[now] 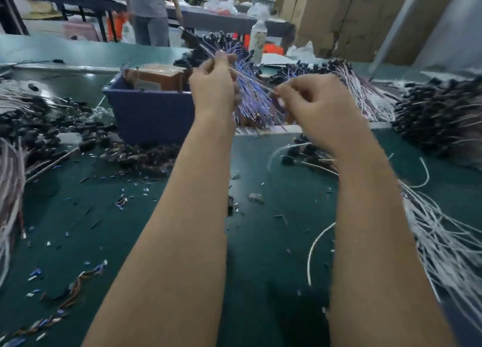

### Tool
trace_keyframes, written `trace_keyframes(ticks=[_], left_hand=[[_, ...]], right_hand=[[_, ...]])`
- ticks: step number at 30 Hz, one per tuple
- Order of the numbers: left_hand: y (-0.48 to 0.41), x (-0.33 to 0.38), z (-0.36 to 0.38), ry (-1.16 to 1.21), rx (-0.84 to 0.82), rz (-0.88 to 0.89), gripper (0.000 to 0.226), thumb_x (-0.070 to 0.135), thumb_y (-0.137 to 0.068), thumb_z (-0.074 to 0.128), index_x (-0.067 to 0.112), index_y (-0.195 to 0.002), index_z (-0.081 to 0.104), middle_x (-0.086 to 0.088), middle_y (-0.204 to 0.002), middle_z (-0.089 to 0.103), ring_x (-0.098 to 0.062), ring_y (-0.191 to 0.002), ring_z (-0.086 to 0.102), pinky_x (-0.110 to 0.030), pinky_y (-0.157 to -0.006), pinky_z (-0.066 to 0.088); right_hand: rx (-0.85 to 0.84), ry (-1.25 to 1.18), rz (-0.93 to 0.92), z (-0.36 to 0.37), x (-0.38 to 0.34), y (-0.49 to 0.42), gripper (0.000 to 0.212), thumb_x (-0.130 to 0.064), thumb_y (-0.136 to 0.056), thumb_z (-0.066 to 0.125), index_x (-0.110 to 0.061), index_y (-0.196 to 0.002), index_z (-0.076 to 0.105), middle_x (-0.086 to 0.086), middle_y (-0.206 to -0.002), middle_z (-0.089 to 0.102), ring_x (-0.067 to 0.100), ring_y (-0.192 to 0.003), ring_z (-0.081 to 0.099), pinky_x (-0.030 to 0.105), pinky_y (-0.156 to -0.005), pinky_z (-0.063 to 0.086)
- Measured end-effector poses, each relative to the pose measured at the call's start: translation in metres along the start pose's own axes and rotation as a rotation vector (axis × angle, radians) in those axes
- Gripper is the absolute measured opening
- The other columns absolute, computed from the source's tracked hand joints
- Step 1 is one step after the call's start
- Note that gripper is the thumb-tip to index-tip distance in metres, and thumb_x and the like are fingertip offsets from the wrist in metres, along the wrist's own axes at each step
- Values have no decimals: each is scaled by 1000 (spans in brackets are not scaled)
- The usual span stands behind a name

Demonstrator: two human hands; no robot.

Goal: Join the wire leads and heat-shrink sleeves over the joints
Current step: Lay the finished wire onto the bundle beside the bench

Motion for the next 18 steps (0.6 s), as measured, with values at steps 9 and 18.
trace_keyframes(ticks=[9, 18], left_hand=[[54, -136, 183, -8, -238, -392, 6, 2, -95, 49, -1, -92, 53, -5, -54, 55, -6, -32, 50, -16, -38, 45], [81, -259, 154, -312, -240, -556, 23, 12, -88, 46, 6, -106, 58, -16, -102, 66, -28, -95, 63, -36, -84, 49]], right_hand=[[262, 346, 488, -136, 142, 53, 12, -18, -89, 62, -12, -91, 71, 2, -85, 68, 8, -67, 59, 14, -53, 42], [111, 388, 871, -39, 268, 83, 21, -16, -88, 57, -14, -107, 66, 11, -111, 66, 31, -102, 60, 33, -80, 46]])
Point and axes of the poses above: each hand's wrist, its own y-axis away from the middle knuckle, its own z-axis out of the palm, x = y × z, the point moved 10 cm from there along -y, towards the middle knuckle
